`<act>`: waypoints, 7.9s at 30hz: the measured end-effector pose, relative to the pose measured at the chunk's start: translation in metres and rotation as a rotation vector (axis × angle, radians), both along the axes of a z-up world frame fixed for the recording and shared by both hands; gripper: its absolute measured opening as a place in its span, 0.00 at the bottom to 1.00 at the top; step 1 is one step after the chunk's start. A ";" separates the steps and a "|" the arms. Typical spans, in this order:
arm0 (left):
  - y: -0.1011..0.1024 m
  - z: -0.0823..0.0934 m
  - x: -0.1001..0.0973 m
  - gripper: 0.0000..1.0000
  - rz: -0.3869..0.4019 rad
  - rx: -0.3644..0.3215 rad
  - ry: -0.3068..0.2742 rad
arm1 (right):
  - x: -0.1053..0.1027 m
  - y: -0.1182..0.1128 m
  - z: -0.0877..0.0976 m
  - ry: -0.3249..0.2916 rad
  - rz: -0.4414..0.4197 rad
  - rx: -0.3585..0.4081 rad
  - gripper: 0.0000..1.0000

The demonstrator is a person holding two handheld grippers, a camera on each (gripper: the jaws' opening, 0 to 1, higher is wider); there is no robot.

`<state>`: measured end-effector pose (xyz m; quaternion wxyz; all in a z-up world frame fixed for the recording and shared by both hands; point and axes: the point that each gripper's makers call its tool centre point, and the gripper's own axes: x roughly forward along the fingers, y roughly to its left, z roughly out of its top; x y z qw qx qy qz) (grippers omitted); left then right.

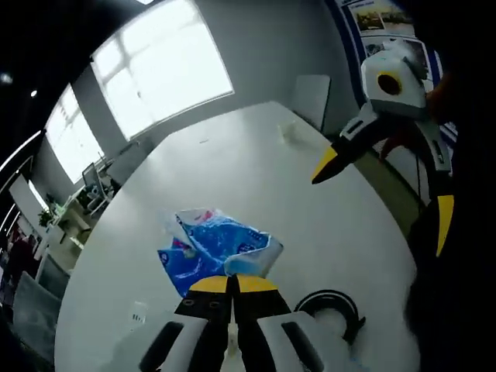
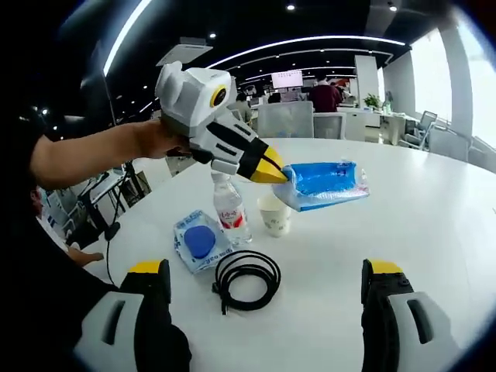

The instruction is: Arrange the tabletop items into an orderly group along one side of the table until the central work area is clear of visible clutter.

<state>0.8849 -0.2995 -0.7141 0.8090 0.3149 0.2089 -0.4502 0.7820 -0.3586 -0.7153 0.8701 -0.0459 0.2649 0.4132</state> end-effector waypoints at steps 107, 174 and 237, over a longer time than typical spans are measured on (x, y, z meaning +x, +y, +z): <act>0.124 0.002 -0.026 0.38 0.470 -0.306 0.045 | -0.005 0.021 -0.021 0.059 0.076 -0.025 1.00; 0.225 0.011 -0.016 0.20 0.529 -0.318 0.092 | 0.004 0.028 -0.025 0.067 0.077 -0.037 1.00; 0.314 -0.002 -0.023 0.31 0.779 -0.264 0.088 | 0.002 0.037 -0.042 0.097 0.104 -0.048 1.00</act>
